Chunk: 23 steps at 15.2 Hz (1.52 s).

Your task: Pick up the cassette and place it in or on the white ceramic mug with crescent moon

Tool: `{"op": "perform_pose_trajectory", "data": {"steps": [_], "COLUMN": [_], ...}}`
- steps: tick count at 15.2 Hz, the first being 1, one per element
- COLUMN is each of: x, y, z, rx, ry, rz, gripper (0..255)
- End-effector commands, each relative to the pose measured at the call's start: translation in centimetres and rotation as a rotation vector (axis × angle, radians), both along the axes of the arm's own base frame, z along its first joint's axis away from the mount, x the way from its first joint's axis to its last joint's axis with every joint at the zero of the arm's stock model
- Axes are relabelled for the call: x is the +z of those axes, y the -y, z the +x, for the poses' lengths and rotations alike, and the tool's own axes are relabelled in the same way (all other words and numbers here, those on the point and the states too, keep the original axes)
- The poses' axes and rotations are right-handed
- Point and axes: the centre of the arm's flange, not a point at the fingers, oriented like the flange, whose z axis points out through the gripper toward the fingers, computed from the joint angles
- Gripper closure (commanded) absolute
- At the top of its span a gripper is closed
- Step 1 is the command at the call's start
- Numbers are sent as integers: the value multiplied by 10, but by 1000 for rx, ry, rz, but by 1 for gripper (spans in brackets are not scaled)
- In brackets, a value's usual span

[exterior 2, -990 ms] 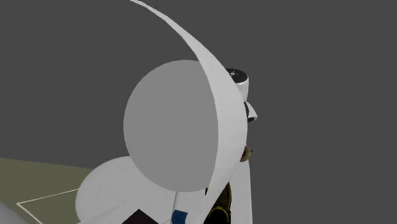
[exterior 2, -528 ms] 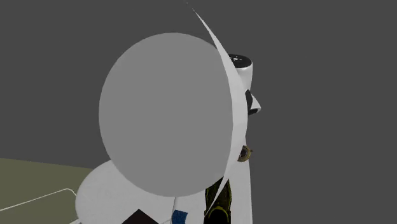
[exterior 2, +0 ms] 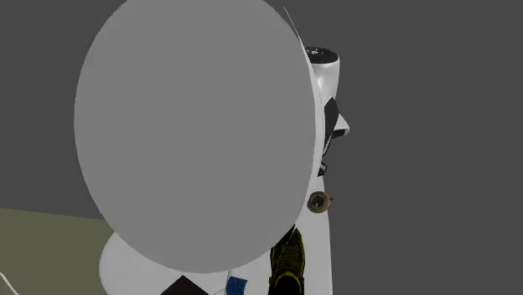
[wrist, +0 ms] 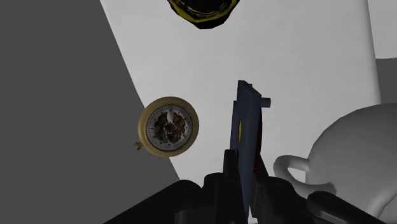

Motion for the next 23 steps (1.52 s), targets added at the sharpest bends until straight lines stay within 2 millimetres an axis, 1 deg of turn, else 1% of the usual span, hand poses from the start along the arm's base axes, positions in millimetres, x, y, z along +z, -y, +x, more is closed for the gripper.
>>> {"op": "perform_pose_trajectory", "data": {"steps": [1, 10, 11, 23], "x": [10, 58, 59, 60], "y": [0, 0, 0, -157], "z": [1, 1, 1, 11], "rx": [0, 0, 0, 0], "ry": [0, 0, 0, 0], "rz": [0, 0, 0, 0], "gripper": [255, 255, 255, 255]}}
